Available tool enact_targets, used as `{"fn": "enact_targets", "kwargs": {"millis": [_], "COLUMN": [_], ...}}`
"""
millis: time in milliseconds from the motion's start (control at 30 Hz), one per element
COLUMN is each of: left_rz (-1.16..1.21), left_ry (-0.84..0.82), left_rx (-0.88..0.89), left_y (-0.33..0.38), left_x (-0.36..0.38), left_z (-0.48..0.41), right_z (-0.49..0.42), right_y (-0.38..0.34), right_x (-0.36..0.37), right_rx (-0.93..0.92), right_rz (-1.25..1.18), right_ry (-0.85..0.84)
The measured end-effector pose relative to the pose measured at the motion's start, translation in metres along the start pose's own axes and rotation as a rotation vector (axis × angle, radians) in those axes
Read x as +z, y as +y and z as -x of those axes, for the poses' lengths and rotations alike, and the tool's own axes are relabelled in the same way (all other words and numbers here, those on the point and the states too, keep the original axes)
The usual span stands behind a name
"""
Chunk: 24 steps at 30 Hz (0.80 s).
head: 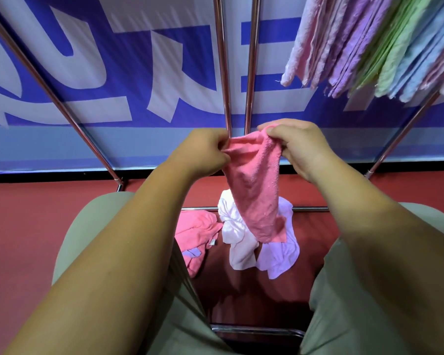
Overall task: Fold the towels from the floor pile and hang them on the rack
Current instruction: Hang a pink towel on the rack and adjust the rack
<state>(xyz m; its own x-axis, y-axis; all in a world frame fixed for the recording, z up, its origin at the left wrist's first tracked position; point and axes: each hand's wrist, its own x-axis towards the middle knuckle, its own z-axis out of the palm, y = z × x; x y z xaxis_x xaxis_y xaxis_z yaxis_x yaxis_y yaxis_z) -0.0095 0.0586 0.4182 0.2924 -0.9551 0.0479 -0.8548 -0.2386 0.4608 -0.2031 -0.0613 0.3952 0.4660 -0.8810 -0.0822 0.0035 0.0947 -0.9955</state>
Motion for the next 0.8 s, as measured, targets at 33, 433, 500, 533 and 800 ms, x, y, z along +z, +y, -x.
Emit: {"fn": "enact_targets", "kwargs": {"millis": [33, 433, 500, 533, 800], "left_rz": [0.026, 0.224, 0.278, 0.304, 0.245], "left_ry": [0.027, 0.156, 0.186, 0.196, 0.162], "left_rx": [-0.006, -0.132, -0.18, -0.192, -0.103], "left_y": [0.0, 0.002, 0.003, 0.003, 0.008], "left_x": [-0.002, -0.013, -0.018, -0.02, -0.019], "left_z": [-0.001, 0.0, 0.001, 0.002, 0.008], "right_z": [0.0, 0.0, -0.001, -0.001, 0.004], "right_y": [0.0, -0.005, -0.005, -0.005, -0.008], "right_x": [-0.001, -0.008, -0.009, -0.01, -0.012], "right_rx": [-0.019, -0.168, -0.16, -0.162, -0.255], "right_rz": [0.046, 0.268, 0.26, 0.264, 0.358], "right_ry": [0.013, 0.136, 0.17, 0.183, 0.238]}}
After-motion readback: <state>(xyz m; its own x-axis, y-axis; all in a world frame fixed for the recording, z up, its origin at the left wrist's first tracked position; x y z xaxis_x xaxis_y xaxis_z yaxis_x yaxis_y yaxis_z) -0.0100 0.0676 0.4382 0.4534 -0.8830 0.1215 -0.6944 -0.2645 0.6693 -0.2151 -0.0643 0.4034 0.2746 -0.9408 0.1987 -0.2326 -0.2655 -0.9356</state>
